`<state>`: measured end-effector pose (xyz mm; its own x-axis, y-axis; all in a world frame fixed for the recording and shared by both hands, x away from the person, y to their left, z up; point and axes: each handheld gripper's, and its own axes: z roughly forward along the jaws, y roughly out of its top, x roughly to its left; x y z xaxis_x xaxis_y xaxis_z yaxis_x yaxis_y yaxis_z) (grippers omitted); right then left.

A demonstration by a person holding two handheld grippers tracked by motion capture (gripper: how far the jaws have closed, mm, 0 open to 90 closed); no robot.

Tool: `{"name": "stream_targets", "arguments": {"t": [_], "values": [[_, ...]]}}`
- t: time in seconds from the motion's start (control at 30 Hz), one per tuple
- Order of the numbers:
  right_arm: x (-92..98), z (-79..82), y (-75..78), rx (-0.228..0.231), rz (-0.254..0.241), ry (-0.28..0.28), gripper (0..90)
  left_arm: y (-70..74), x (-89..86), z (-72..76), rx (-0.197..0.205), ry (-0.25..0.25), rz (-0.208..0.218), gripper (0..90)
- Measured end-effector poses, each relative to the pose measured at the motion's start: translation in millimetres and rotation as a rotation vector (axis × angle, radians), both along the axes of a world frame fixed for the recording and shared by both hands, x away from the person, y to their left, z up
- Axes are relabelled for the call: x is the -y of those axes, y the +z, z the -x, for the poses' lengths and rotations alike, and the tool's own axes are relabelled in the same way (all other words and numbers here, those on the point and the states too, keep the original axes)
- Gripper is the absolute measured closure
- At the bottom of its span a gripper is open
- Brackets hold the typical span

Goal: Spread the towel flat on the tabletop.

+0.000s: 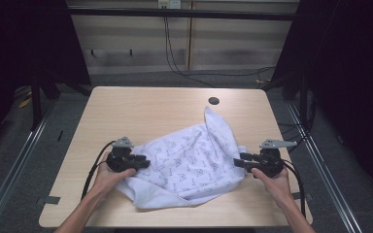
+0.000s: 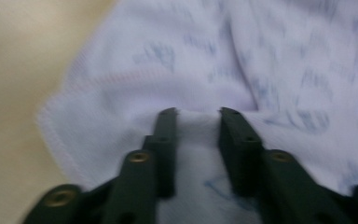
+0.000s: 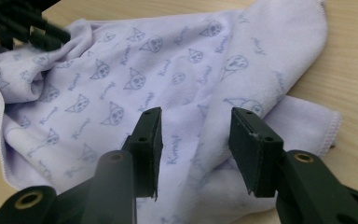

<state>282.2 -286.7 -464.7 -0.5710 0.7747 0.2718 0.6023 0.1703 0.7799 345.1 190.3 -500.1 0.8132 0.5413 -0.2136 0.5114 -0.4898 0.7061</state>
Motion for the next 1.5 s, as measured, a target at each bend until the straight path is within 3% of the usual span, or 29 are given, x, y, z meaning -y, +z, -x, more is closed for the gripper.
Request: {"name": "stream_targets", "arguments": {"t": [0.07,0.2,0.27,0.37,0.47,0.5,0.57,0.67,0.7,0.77,0.87,0.9,0.93,0.97,1.07,1.13,1.27,1.4,1.5], "values": [[5.1,-1.2,0.0,0.006,-0.001,-0.019,54.8,4.6,-4.0,8.7,0.0,-0.014,-0.041,80.0],[15.0,0.4,-1.6,0.003,-0.014,-0.047,61.0,3.3,-19.7,35.7,-0.049,-0.013,0.001,82.6],[17.4,-0.6,-4.1,-0.005,-0.006,-0.048,65.1,5.3,-24.9,50.7,-0.071,-0.034,-0.004,82.8],[14.8,-7.1,-11.3,-0.028,0.024,-0.041,64.1,7.4,-31.4,64.7,-0.09,-0.056,0.023,81.8],[8.4,-18.6,-22.0,-0.056,0.059,-0.031,59.5,17.6,-35.5,57.1,-0.059,-0.046,0.097,78.9],[5.5,-22.9,-24.8,-0.067,0.067,-0.029,58.0,22.3,-35.3,49.6,-0.031,-0.012,0.101,76.6],[-0.2,-32.0,-29.6,-0.083,0.086,-0.027,52.4,27.3,-35.0,30.2,-0.014,0.025,0.149,75.7],[-7.4,-43.4,-35.4,-0.095,0.098,-0.021,54.0,21.2,-26.4,1.5,-0.03,0.058,0.125,75.1],[-9.9,-45.6,-36.8,-0.099,0.102,-0.013,59.0,16.7,-21.6,-4.2,-0.041,0.062,0.111,74.4],[-13.7,-47.0,-37.9,-0.097,0.112,-0.001,73.9,8.6,-13.4,-11.7,-0.053,0.059,0.043,72.0],[-5.6,-46.3,-32.3,-0.083,0.084,-0.013,86.6,4.2,-11.5,-12.1,-0.044,0.059,0.023,71.7],[0.7,-44.9,-27.6,-0.07,0.068,-0.034,87.2,3.6,-10.8,-9.7,-0.033,0.047,0.001,73.3],[8.0,-43.4,-22.3,-0.048,0.051,-0.055,87.6,2.4,-8.8,-6.4,-0.02,0.042,-0.048,76.1],[16.0,-40.7,-16.6,-0.028,0.033,-0.087,87.8,2.7,-8.1,-2.4,0.019,0.046,-0.079,80.0],[38.0,-31.1,-2.5,0.024,-0.006,-0.16,88.0,4.8,-9.7,2.9,0.024,0.066,-0.114,88.4],[50.7,-22.5,4.5,0.056,-0.022,-0.196,88.0,5.4,-11.7,8.9,0.039,0.076,-0.126,89.5],[68.5,-4.3,9.1,0.087,-0.01,-0.252,87.9,6.0,-20.4,28.9,0.017,0.087,-0.115,89.7],[81.0,2.8,-0.9,0.062,0.028,-0.301,87.7,6.7,-35.9,52.5,-0.02,0.069,-0.092,89.6],[88.4,3.6,-3.1,0.045,0.028,-0.339,82.2,5.2,-48.1,67.3,-0.09,0.036,-0.037,89.2]]}}
